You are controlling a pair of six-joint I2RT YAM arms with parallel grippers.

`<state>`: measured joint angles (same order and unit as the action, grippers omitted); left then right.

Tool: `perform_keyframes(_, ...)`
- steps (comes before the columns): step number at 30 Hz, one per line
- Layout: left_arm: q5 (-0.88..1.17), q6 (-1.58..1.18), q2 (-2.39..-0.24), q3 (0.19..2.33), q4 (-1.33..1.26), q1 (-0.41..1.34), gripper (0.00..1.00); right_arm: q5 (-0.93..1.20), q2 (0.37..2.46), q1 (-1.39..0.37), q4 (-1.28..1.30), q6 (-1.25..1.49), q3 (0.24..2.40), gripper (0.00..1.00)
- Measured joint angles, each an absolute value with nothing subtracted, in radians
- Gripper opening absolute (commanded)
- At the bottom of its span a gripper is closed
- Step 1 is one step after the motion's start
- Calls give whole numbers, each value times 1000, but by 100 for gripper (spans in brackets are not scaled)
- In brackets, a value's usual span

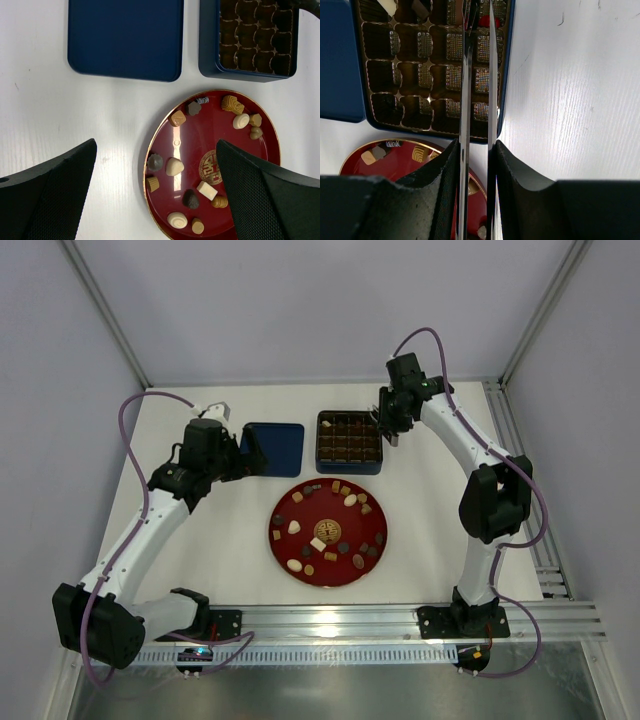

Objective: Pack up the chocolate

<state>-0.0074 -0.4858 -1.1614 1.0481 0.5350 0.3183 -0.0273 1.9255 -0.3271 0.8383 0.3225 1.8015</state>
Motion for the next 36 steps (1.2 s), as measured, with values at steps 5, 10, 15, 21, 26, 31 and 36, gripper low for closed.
perform_keyframes(5, -7, -486, -1161, 1048, 535, 318, 99, -27, 1925, -327, 839, 323, 1802, 36)
perform_keyframes(10, -7, -486, -1161, 1048, 535, 318, 100, -27, 1925, -327, 842, 323, 1802, 36)
perform_keyframes(15, -7, -486, -1161, 1048, 535, 318, 100, -27, 1903, -330, 855, 323, 1781, 38)
perform_keyframes(21, -7, -486, -1161, 1048, 535, 318, 100, -27, 1769, -354, 872, 323, 1687, 38)
perform_keyframes(26, -7, -486, -1161, 1048, 535, 318, 100, -27, 1616, -407, 886, 323, 1613, 38)
perform_keyframes(31, -7, -486, -1161, 1048, 535, 318, 100, -27, 1490, -499, 910, 332, 1530, 38)
perform_keyframes(36, -7, -486, -1161, 1048, 535, 318, 100, -13, 1405, -606, 930, 361, 1427, 38)
